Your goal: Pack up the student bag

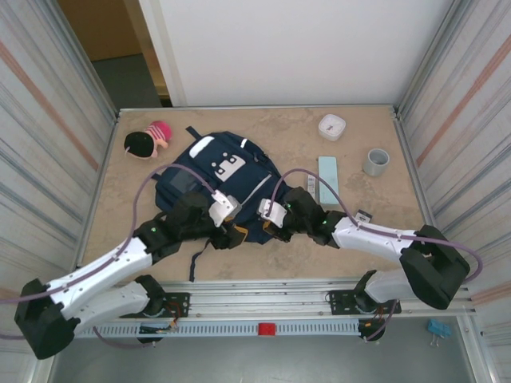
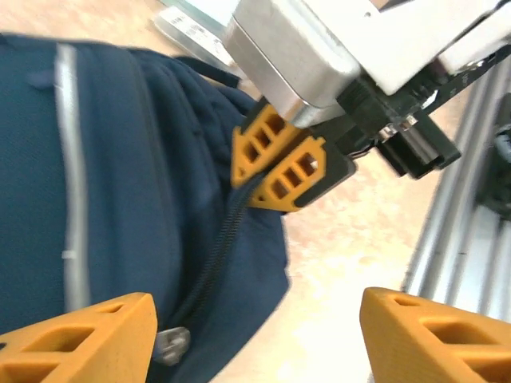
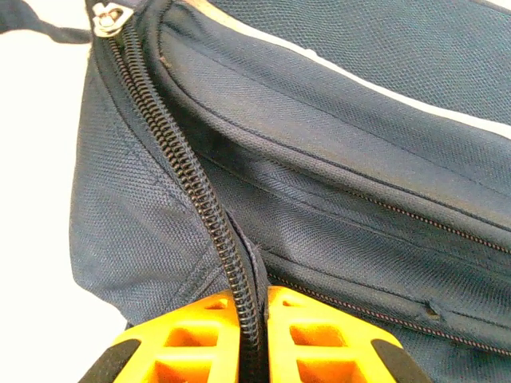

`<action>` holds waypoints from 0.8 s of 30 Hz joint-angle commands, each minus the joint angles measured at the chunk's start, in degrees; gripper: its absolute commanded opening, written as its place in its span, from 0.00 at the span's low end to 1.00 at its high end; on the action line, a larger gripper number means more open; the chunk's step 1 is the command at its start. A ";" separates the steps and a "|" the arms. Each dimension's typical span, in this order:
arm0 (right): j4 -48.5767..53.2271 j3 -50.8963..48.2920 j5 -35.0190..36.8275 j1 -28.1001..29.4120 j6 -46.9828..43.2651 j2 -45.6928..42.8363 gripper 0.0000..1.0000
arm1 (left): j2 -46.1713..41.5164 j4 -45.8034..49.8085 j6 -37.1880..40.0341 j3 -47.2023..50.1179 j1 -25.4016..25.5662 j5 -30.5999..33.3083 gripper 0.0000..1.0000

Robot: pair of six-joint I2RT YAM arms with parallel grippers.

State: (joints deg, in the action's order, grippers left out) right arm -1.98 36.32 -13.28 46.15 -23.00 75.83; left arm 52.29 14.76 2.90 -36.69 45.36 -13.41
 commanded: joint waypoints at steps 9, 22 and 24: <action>7.66 4.64 -13.72 -4.38 -14.24 -1.50 0.09 | 4.80 10.56 30.17 -0.67 -5.39 9.82 0.78; 8.58 4.00 -17.96 -9.97 -12.20 -4.20 0.11 | 10.79 -13.04 33.30 9.86 -5.18 4.38 0.37; 7.48 3.92 -14.50 -10.63 -9.66 -4.21 0.11 | 8.93 -13.74 33.87 11.02 -5.11 4.00 0.22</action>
State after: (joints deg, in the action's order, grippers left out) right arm 7.11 38.85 -27.90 36.77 -35.22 74.22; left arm 63.22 4.95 34.79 -28.14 40.21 -8.97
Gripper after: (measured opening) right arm 0.115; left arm 0.266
